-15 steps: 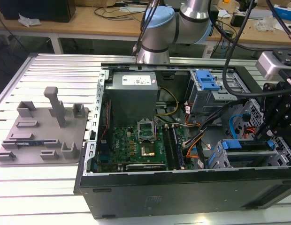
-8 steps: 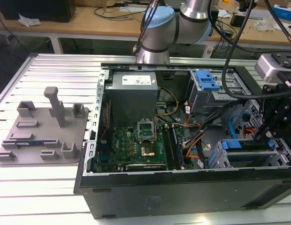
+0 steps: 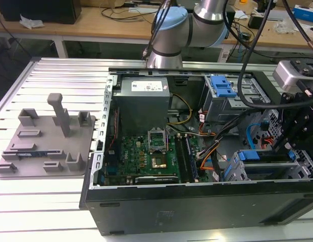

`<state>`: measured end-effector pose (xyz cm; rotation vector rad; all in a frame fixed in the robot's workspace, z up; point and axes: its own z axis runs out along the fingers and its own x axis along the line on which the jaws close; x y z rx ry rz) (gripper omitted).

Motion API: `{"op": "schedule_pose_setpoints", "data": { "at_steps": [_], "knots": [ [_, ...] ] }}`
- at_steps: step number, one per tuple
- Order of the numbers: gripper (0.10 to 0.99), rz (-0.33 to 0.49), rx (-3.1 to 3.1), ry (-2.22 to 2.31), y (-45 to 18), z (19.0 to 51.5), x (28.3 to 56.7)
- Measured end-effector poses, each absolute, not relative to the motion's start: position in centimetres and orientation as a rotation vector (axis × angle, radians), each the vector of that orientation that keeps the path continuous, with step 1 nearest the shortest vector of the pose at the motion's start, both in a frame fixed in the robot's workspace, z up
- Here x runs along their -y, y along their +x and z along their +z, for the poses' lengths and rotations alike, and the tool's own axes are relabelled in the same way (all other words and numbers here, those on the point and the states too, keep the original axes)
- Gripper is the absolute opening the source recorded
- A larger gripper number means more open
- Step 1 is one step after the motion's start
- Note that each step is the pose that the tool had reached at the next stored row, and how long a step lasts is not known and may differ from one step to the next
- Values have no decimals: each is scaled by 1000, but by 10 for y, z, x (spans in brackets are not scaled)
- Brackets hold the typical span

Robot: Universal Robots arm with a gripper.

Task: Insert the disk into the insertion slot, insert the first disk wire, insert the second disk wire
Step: 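Insert the first disk wire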

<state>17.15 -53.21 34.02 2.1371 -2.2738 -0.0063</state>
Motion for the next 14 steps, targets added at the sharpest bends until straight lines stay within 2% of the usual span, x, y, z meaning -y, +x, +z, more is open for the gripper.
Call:
{"op": "schedule_pose_setpoints", "data": {
  "at_steps": [6,7,14],
  "knots": [
    [176,-6,2274,2137,172,338,532],
    [239,-7,2274,2137,171,338,532],
    [239,2,2271,2134,172,364,530]
  ]
}}
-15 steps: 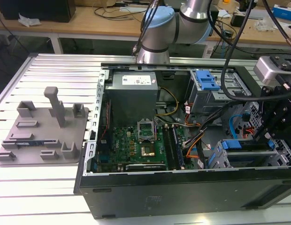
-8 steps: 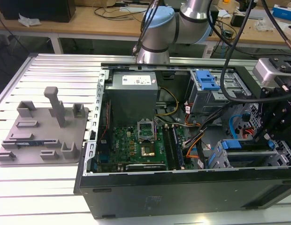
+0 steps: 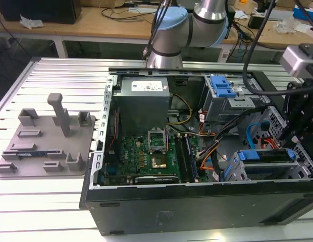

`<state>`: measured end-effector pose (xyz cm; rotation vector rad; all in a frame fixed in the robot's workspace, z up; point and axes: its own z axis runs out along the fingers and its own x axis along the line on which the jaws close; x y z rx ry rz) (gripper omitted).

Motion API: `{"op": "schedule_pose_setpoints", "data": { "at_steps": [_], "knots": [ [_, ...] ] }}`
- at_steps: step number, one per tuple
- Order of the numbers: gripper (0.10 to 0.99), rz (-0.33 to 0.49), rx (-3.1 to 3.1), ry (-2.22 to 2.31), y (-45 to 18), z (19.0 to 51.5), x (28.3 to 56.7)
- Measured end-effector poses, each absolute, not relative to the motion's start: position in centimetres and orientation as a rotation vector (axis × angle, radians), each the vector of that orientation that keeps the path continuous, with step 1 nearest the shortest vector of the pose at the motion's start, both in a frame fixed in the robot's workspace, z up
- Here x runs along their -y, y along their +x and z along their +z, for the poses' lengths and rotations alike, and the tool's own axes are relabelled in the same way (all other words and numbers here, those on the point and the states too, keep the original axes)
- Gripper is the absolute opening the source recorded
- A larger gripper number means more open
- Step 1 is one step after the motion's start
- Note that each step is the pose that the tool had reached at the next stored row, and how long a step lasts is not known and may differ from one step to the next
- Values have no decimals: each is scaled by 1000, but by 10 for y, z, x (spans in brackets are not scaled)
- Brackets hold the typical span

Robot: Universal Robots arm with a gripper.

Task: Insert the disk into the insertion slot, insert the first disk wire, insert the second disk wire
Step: 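Insert the first disk wire, then insert the second disk wire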

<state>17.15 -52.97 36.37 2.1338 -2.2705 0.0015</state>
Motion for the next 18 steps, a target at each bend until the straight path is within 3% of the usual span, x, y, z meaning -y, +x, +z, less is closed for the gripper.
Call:
{"op": "schedule_pose_setpoints", "data": {
  "at_steps": [15,18],
  "knots": [
    [239,4,2269,2132,172,364,530],
    [239,19,2261,2123,172,377,524]
  ]
}}
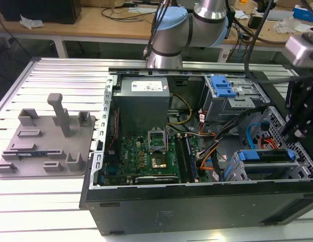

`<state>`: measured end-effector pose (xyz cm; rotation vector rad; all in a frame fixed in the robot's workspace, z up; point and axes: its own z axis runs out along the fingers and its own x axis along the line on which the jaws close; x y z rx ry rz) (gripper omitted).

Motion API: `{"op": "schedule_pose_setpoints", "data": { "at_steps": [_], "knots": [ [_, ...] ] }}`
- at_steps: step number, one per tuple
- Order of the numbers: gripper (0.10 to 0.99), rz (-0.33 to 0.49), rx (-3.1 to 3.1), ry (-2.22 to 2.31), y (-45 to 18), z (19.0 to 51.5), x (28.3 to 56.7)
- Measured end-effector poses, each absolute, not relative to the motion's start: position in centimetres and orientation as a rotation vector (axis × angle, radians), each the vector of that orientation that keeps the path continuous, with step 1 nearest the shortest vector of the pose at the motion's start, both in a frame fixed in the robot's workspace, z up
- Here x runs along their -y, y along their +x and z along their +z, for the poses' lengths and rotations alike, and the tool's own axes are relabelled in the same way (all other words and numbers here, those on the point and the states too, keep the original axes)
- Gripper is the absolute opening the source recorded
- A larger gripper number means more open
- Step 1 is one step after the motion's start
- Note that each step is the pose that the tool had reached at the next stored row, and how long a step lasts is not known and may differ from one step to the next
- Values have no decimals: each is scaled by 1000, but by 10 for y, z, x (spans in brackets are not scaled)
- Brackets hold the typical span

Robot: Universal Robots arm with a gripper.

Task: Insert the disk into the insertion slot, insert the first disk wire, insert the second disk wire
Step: 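Insert the second disk wire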

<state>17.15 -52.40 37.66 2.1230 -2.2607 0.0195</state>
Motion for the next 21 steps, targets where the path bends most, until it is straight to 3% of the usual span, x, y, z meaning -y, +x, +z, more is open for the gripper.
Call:
{"op": "schedule_pose_setpoints", "data": {
  "at_steps": [5,6,8,13,21],
  "knots": [
    [251,53,2247,2107,172,390,508],
    [376,64,2242,2101,172,391,506],
    [376,73,2238,2097,172,390,503],
    [376,182,2186,2046,171,390,479],
    [376,219,2176,2010,150,385,469]
  ]
}}
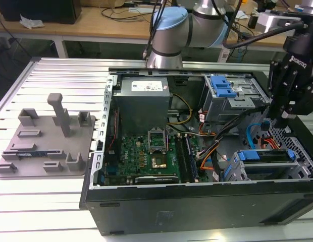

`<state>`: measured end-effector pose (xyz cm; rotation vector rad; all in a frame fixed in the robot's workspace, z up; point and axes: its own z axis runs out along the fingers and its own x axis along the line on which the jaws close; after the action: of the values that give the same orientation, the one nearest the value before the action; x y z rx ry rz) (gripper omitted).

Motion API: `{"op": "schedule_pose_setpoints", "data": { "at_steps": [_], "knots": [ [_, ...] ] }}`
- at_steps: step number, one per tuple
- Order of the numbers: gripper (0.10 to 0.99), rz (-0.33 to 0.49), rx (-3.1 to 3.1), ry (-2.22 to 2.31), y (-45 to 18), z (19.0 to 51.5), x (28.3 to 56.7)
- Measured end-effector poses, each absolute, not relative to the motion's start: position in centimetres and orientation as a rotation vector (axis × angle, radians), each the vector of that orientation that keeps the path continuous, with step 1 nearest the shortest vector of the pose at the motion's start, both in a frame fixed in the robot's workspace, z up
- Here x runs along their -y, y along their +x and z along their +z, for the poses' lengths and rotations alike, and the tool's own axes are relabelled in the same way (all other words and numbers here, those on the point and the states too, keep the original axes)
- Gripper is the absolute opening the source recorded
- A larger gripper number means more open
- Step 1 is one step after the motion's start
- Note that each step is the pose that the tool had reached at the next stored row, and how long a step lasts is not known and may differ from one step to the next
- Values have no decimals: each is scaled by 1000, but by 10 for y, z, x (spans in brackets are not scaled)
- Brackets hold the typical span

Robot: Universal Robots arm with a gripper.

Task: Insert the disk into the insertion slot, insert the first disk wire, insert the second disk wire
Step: 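Insert the second disk wire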

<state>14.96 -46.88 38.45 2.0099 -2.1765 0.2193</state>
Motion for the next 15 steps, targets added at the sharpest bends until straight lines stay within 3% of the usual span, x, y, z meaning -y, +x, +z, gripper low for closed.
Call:
{"op": "schedule_pose_setpoints", "data": {
  "at_steps": [15],
  "knots": [
    [376,258,2184,1942,142,379,457]
  ]
}}
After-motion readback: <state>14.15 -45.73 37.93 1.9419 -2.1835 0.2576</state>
